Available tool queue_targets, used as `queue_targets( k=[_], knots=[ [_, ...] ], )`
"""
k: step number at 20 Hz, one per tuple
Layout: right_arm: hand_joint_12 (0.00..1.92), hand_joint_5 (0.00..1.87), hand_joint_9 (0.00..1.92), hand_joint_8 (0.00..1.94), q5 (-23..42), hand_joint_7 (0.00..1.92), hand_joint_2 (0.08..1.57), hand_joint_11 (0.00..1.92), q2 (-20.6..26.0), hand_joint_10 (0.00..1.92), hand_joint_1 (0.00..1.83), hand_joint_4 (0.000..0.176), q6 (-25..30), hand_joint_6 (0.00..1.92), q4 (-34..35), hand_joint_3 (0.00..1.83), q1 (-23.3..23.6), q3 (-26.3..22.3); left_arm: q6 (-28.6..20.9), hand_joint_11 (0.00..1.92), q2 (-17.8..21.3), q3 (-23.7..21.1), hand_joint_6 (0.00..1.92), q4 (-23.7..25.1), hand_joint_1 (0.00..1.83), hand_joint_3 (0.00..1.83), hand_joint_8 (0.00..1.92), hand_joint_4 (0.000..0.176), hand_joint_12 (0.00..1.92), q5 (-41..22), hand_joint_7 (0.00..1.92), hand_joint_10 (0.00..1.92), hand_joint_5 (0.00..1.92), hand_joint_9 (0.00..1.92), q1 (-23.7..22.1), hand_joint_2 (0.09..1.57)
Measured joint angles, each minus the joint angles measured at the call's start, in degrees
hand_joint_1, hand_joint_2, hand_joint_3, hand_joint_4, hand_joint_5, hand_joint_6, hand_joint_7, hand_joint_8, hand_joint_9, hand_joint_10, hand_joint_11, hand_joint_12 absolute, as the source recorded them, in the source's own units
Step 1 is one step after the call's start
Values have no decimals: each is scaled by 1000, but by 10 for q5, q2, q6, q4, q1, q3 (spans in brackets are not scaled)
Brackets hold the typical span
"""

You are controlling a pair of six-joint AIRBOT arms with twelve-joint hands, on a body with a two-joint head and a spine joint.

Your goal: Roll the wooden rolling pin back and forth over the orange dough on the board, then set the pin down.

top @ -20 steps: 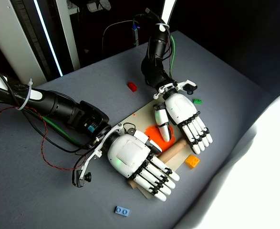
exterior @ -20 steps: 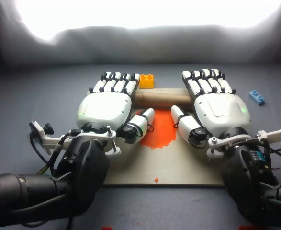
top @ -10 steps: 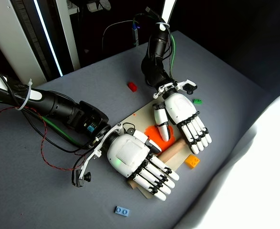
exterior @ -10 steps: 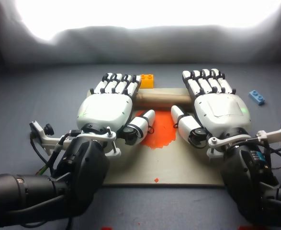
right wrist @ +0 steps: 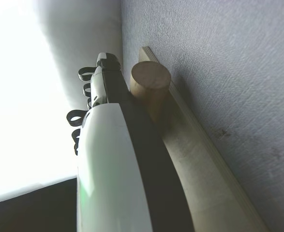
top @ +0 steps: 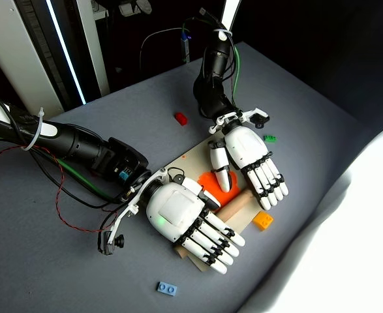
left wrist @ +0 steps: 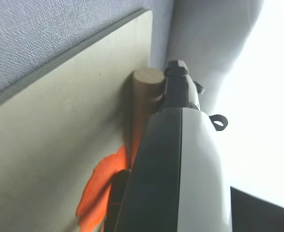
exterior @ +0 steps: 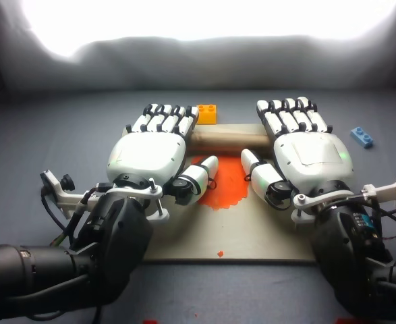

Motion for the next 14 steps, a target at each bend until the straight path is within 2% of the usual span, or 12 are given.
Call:
queue_targets(
  k=[14],
  knots=[
    [0, 86, 36, 9, 24, 78, 1519, 0, 1, 6, 0, 0, -11, 12, -1, 0, -9, -20, 9, 2, 14, -18, 11, -1, 0, 4, 8, 0, 25, 15, 66, 8, 48, 32, -1, 1489]
  ],
)
